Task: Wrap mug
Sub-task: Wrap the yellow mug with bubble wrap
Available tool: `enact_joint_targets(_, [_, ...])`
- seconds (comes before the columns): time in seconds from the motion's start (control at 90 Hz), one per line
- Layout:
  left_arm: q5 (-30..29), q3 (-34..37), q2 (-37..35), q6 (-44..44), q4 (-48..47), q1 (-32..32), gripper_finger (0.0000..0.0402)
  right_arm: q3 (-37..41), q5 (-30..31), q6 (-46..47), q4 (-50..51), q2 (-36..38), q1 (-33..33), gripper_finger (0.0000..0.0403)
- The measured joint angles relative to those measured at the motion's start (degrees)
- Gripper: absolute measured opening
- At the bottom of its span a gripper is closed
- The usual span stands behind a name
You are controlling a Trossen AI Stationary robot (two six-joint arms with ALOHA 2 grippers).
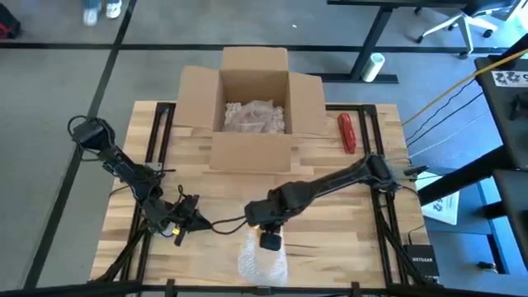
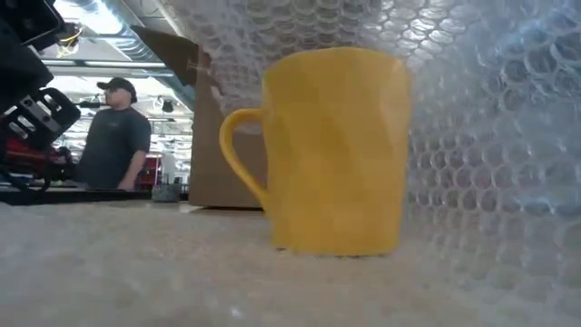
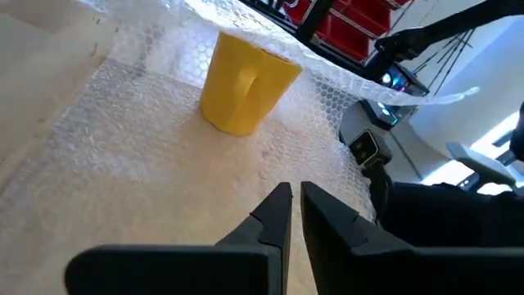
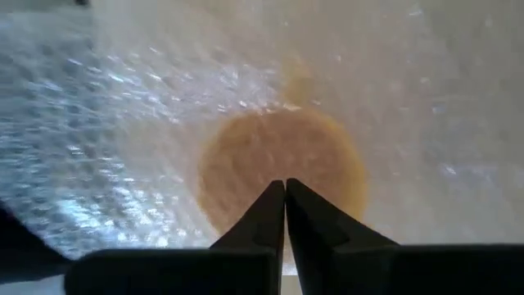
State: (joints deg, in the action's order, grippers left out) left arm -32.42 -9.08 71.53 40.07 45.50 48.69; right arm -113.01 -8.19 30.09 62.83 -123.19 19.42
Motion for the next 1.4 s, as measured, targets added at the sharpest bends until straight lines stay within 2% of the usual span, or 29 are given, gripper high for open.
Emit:
enact_joint_targets(0.267, [0.03, 0.0, 0.0, 1.22, -0.42, 1.47, 0.0012, 0.03, -3.94, -0.61, -0.07, -8.74, 0.0, 0.0])
enact_joint_targets(0.5, [-0.09, -0.02, 0.0, 2.19, -0.5, 3.25, 0.0012, -0.18, -5.39, -0.39, -2.32, -10.5, 0.09, 0.0])
enact_joint_targets(0.833, [-1.14, -1.2, 0.13, 5.58, -1.84, 2.4, 0.0012, -12.03, -1.33, -1.12, 4.91, -10.26, 0.42, 0.0])
enact_joint_targets(0.978, [0.5, -6.37, 2.56, 1.81, -3.24, 0.64, 0.0004, -12.57, -1.02, -1.77, 6.3, -10.26, 0.4, 0.0])
enact_joint_targets(1.144, [2.43, -15.52, 7.79, 0.0, -14.18, -1.05, 0.0001, -8.89, -0.39, -1.79, 6.11, -10.61, 0.44, 0.0])
enact_joint_targets(1.267, [2.38, -21.81, 12.09, -1.89, -21.53, -2.43, 0.0001, -5.98, -1.65, -1.83, 1.76, -10.7, 0.95, 0.0])
enact_joint_targets(1.4, [-3.79, -26.78, 15.01, -6.29, -30.5, -4.41, 0.0001, -5.33, -1.51, -1.99, -0.48, -10.68, 2.15, 0.0])
